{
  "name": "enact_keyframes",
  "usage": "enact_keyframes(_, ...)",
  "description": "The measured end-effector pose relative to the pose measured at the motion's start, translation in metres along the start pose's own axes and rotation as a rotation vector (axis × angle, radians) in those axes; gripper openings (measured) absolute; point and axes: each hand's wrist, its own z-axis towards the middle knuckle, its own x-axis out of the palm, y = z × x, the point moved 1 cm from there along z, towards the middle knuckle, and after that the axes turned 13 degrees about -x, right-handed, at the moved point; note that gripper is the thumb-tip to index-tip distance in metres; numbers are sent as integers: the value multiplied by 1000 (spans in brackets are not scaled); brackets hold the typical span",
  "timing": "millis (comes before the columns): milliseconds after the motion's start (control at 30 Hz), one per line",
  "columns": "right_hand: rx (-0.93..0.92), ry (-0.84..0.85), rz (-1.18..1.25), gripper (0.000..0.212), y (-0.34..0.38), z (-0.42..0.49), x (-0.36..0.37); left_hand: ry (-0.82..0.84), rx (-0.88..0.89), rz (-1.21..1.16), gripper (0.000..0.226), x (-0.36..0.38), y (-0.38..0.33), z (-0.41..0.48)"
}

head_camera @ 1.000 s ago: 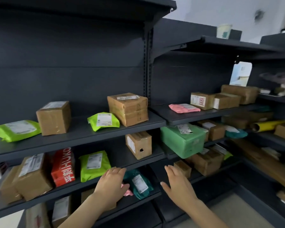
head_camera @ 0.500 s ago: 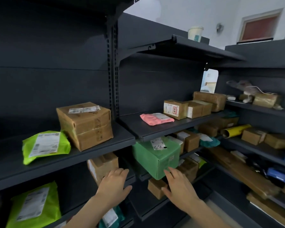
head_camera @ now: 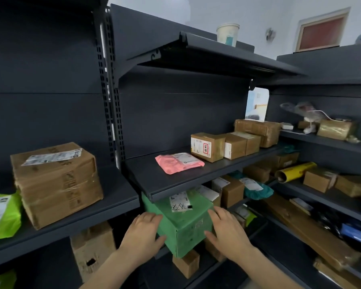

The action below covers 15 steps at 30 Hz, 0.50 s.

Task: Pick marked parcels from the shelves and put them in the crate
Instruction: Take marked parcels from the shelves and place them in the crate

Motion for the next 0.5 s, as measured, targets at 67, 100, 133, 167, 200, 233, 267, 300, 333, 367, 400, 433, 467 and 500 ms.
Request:
enact_keyframes(67,-29,-2,4,63,-24,5,-2,-27,-27,-4,58,2,-18,14)
enact_keyframes(100,-43,3,10,63,-38,7,-4,-36,-44,-8,58,3,-28,21)
enact_keyframes(133,-54,7,15,63,-52,10,-7,-44,-61,-11,58,5,-39,29)
enact_keyframes(167,-62,7,18,63,-66,12,-10,-51,-78,-13,59,5,-51,37)
enact_keyframes(200,-71,5,22,62,-81,13,-12,-60,-96,-17,59,5,-64,45)
enact_keyframes(233,-81,6,24,62,-96,15,-15,-71,-115,-21,60,5,-76,54)
enact_keyframes(267,-86,7,30,61,-107,16,-17,-83,-132,-22,59,4,-86,62)
enact_keyframes(300,-94,8,42,61,-122,17,-20,-98,-149,-23,59,3,-98,69)
enact_keyframes(333,-105,2,54,62,-135,19,-23,-108,-163,-24,58,2,-110,77)
enact_keyframes(367,-119,-2,60,62,-147,21,-26,-113,-178,-29,58,1,-119,83)
enact_keyframes(400,-134,-8,64,62,-160,24,-30,-118,-197,-36,59,1,-128,90)
enact_keyframes(433,-143,-11,68,62,-173,27,-33,-124,-216,-41,59,1,-136,95)
enact_keyframes(467,-151,-12,73,62,-184,30,-35,-134,-234,-40,59,2,-143,101)
enact_keyframes(500,-157,-9,76,62,-193,33,-37,-138,-250,-37,58,2,-148,105)
